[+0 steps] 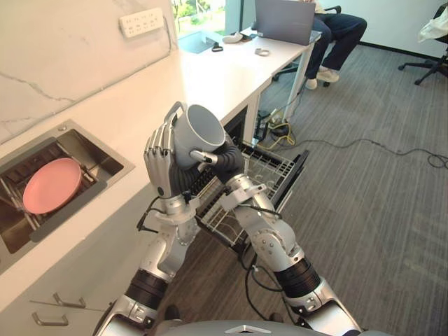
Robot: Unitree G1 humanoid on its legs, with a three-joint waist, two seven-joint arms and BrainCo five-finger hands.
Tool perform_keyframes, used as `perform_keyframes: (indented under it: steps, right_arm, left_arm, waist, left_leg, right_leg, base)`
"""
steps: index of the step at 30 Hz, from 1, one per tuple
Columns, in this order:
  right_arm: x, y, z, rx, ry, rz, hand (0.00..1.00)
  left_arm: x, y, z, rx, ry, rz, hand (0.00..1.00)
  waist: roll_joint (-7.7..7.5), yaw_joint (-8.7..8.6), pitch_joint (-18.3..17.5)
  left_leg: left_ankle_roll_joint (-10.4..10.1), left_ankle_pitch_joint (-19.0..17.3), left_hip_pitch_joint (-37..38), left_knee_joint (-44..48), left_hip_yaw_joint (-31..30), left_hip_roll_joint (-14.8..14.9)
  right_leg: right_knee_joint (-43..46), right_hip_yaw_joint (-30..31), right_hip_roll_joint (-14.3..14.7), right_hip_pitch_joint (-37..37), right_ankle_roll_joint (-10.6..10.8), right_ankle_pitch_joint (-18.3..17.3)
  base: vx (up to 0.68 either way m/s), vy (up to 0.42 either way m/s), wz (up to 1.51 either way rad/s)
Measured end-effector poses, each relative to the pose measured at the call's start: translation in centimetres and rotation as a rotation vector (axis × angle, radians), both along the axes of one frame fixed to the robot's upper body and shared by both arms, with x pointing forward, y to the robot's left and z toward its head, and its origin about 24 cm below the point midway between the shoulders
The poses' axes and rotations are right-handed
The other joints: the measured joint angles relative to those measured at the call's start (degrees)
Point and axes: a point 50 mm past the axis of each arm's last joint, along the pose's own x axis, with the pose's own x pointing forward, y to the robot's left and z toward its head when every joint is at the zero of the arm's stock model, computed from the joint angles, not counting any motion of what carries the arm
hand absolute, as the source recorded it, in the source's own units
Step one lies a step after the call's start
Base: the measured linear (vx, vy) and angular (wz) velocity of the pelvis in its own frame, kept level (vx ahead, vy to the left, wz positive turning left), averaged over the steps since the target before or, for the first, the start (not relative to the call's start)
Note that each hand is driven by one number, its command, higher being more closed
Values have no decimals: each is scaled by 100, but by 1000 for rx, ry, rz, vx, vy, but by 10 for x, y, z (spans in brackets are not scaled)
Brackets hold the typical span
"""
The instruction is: Walk over to the sink, pick up the cup, carry it to the dishwasher, place the cup inside the dishwasher, then close the dishwasher door
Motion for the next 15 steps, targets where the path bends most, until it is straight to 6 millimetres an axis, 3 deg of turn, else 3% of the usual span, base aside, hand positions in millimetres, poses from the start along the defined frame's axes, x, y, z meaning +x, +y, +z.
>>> perform_keyframes:
  steps: [5, 6, 15]
  right_arm:
    - [0, 0, 1, -8, -11, -6, 100]
    - [-1, -1, 2, -7, -12, -11, 100]
    - [2, -18, 21, 41, -81, -142, 100]
  left_arm:
    - [0, 0, 0, -4, -5, 0, 100]
    - [0, 0, 0, -8, -4, 0, 0]
    - [0, 4, -4, -84, 24, -14, 0]
  waist:
    - [-7, -2, 4]
    - [-10, -2, 5]
    - [-62, -7, 34]
  left_leg:
    - [0, 0, -1, 0, -2, 0]
    - [0, 0, -2, -1, -2, 0]
    - [1, 1, -1, -1, -2, 0]
  right_leg:
    - [-4, -1, 0, 0, 0, 0]
    - [-11, -1, 0, -1, 0, 0]
    - [4, -2, -1, 0, 1, 0]
  base:
    - [0, 0, 0]
    - [0, 0, 0]
    - [0, 0, 0]
